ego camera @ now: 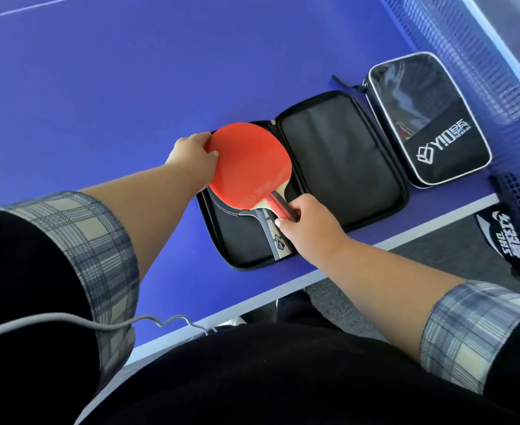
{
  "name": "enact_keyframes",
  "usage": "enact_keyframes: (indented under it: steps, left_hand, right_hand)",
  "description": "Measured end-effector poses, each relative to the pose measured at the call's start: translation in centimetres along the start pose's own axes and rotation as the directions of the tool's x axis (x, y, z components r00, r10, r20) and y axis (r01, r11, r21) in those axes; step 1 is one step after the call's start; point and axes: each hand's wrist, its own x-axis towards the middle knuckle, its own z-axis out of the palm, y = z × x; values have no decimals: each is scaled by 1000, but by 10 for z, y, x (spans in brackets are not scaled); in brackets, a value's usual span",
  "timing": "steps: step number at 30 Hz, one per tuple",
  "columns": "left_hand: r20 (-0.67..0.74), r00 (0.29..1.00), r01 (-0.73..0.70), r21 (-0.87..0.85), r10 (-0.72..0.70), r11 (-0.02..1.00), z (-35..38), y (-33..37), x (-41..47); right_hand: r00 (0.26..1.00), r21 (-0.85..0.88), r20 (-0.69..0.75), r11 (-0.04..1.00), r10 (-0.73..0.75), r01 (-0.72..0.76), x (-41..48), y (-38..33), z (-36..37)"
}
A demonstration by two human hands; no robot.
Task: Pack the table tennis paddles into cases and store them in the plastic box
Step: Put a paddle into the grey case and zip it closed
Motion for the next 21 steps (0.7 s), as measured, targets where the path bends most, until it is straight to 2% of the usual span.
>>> enact_keyframes:
  steps: [8,12,15,16,18,20,21]
  left_hand:
    - [-83,996,-19,51,23,999,7,2,-4]
    - [-102,995,-4,88,13,996,12,1,-3]
    - [-113,993,41,99,-30,994,14,3,-4]
    - [-121,990,77,94,-65,993,14,4,-6]
    - [-172,978,138,101,-119,985,16,8,-14]
    - [-240,970,83,153,-44,985,19,15,-25]
    - [-241,970,5,198,44,980,21,21,-31]
  right_hand:
    - [987,13,158,1000,-27,25,3,-2,-7]
    - [967,-25,253,1000,15,-9,4,-6,-9]
    - [957,-36,291,999,-15,26,7,-8,-22]
    - [970,-1,239,999,-41,43,10,-7,-30]
    - [997,46,-30,996,-71,72,16,2,-54]
    - [952,-17,-303,1000,-30,26,25,19,-81]
    - [934,-60,-357,997,25,-49,30,30,-94]
